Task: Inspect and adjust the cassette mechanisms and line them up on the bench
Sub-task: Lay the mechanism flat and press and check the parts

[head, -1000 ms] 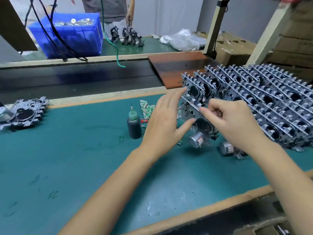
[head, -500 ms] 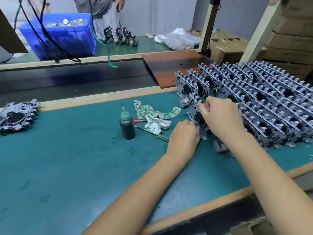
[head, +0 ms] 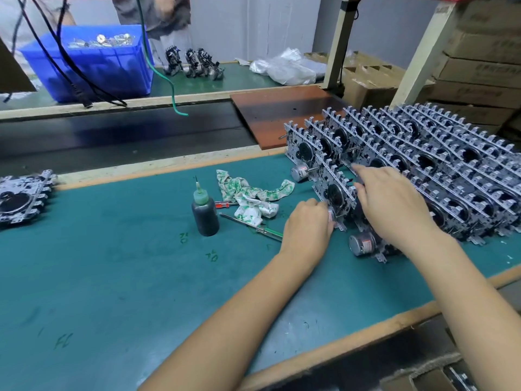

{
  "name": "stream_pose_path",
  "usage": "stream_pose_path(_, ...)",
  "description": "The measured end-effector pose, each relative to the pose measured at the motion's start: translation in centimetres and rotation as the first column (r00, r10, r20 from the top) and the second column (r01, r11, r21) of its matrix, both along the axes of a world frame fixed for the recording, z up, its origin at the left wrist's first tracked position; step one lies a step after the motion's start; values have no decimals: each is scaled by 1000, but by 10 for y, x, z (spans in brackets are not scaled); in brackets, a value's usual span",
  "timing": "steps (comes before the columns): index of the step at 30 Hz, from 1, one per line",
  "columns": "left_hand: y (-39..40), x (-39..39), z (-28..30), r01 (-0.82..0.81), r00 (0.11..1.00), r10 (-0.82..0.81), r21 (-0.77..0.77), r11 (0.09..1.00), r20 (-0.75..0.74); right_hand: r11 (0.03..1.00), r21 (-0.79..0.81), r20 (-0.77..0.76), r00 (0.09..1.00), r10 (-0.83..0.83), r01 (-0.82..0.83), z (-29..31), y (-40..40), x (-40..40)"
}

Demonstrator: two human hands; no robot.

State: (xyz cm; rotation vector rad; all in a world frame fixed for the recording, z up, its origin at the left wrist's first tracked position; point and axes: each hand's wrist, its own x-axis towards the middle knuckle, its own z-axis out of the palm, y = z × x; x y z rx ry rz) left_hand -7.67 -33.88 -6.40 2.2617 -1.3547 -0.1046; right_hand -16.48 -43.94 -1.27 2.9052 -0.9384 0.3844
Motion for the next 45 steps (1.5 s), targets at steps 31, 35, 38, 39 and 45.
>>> stream_pose_path(31, -15, 6, 1, -57, 998, 58, -59, 997, 19, 994, -112, -170, 985, -7, -12, 36, -11, 43)
stream_pose_path(35, -19, 5, -2, -60, 997, 63, -63, 996, 47, 983, -184, -135, 991, 2, -27, 27, -17, 48)
stream_pose_path(38, -20, 7, -3, -48, 996, 49, -24, 999, 69, 976, -218, -116, 993, -19, -6, 22, -15, 48)
stream_pose_path(39, -19, 9, -3, -32, 998, 33, -15, 999, 51, 969, -247, -115, 993, -33, 3, 23, -13, 48)
stream_pose_path(45, 21, 13, 29, -40, 996, 18, -255, 966, -89, 990, -96, 276, 953, 124, -101, 39, 31, 45)
